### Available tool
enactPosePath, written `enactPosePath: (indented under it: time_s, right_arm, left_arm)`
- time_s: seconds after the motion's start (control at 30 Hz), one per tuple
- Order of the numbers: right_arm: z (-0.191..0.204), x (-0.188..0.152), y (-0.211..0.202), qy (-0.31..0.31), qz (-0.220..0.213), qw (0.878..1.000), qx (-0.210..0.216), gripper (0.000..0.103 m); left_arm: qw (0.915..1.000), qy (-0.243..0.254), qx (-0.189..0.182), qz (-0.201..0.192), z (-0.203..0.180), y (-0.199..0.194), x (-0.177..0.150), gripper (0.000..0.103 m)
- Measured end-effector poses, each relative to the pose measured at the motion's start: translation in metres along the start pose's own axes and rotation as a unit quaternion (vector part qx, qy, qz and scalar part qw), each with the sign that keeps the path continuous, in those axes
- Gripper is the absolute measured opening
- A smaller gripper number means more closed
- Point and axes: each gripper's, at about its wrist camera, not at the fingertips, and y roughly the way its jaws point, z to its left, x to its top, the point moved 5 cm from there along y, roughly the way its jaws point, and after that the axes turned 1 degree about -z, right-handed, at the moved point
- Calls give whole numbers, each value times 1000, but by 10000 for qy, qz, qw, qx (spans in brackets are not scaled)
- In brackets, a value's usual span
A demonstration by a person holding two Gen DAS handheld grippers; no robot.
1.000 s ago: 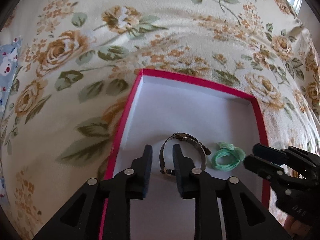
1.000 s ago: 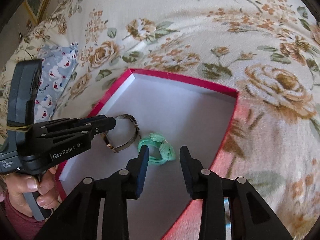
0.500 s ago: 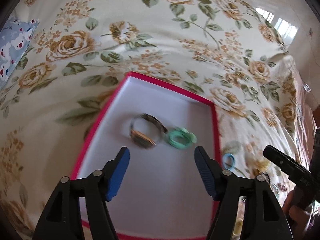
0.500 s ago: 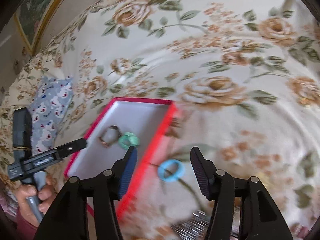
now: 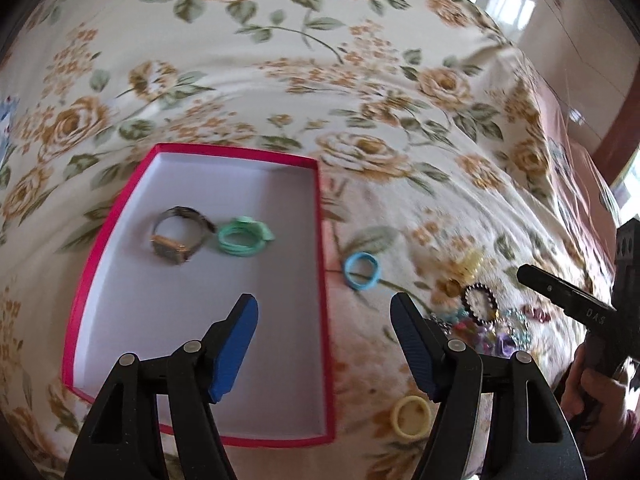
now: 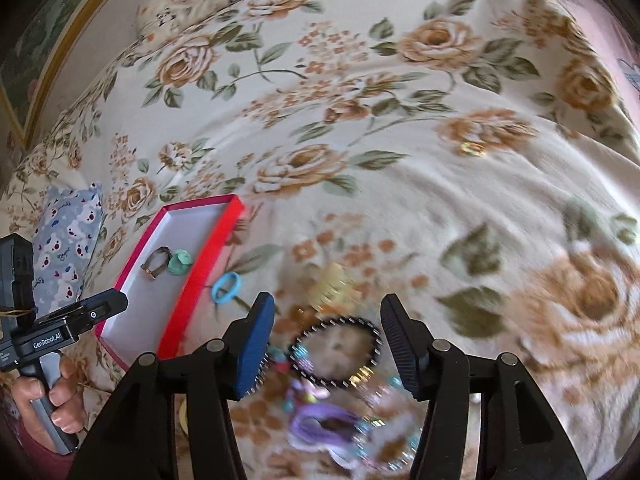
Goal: Organize jewelry
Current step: 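Grasp the blue hair tie with the left tool while the right grasps the yellow hair clip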
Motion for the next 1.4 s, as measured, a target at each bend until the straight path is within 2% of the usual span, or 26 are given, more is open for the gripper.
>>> enactPosePath:
  time_s: [0.2,0.6,0.73,0.87,1.07,1.17,1.2,1.23,1.4]
  right_arm:
    - [-10,-9,-6,48,32,10000,-7,57]
    - [5,-5,17,-54,190,9996,177,57]
    - [8,-1,30,-121,266,9994,170,57]
    - [8,2,46,-195,359,9991,99,57]
    - [2,2,67,-186,524,9985,-8,57]
    - [-1,1,71,-230,514,9983,-122,55]
    - [-2,0,71,-231,497,9984,-147,46]
    - [-3,0,71,-225,485,9985,-148,44]
    - [-3,0,67,-286,436,9985,-160,43]
  left_arm:
    - [9995,280,22,162,-22,12,0,69]
    - [9950,888,-22,455,-49,57,16,66]
    - [9916,1166,-25,566,-58,79,22,55]
    - [9875,1361,-1,797,-63,108,23,53]
    - [9839,1363,99,1156,-62,146,19,35]
    - [9844,1320,3,1163,-62,154,18,19]
    - [9848,1301,-33,1154,-62,155,19,13]
    - [9852,1286,-55,1131,-62,156,20,7]
    - [9885,1091,-292,1001,-58,150,20,3]
